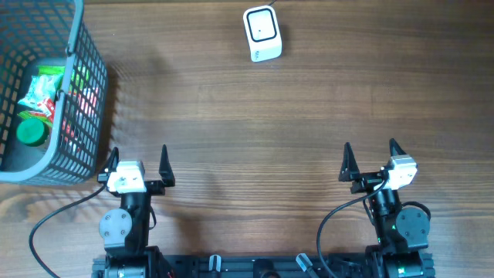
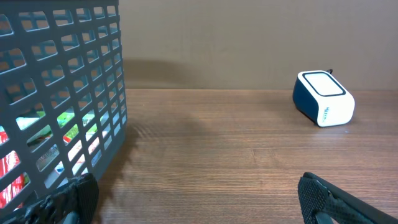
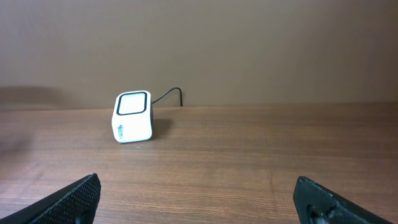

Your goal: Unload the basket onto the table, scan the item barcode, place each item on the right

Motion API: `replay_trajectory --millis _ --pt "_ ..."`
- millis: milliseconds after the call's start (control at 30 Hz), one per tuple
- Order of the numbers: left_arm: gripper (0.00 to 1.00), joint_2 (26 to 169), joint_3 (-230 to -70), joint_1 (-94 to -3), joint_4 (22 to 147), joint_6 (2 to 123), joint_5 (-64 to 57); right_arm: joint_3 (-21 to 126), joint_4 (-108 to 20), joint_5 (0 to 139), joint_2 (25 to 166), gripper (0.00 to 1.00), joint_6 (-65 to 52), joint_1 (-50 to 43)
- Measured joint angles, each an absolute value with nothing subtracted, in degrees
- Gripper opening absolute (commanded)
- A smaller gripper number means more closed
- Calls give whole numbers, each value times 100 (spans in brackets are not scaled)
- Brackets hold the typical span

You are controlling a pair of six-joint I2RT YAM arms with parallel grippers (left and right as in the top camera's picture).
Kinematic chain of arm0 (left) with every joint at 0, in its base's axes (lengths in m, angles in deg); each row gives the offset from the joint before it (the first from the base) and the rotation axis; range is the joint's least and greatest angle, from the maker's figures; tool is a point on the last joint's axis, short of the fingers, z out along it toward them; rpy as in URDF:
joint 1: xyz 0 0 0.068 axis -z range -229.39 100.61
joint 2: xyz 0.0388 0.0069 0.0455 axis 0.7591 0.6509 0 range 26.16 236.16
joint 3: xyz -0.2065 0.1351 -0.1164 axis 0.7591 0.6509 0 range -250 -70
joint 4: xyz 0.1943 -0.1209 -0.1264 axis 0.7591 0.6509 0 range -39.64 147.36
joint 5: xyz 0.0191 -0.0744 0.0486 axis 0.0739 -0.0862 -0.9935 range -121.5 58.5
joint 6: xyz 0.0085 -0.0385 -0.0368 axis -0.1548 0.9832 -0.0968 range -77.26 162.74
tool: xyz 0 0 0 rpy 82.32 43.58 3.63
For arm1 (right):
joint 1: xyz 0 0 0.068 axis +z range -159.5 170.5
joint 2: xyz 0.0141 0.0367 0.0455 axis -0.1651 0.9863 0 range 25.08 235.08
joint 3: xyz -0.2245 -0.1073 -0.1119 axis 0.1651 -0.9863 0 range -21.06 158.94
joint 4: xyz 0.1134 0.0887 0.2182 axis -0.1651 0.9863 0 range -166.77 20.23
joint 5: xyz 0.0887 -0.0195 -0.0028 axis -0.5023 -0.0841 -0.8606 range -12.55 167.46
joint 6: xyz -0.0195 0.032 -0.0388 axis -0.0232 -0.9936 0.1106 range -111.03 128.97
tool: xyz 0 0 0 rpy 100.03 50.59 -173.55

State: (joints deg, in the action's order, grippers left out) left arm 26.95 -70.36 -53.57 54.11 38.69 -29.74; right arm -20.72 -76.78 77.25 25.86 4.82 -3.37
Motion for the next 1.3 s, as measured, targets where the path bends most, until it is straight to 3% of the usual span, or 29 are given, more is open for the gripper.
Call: replay_trajectory --millis 1200,1300 --pt "100 2695 -7036 -5357 5361 4031 -2880 -2072 -7678 7727 2586 100 482 -337" --pt "100 2704 -7418 -5357 6110 4306 -2841 -2072 -7678 7727 2586 100 480 -337"
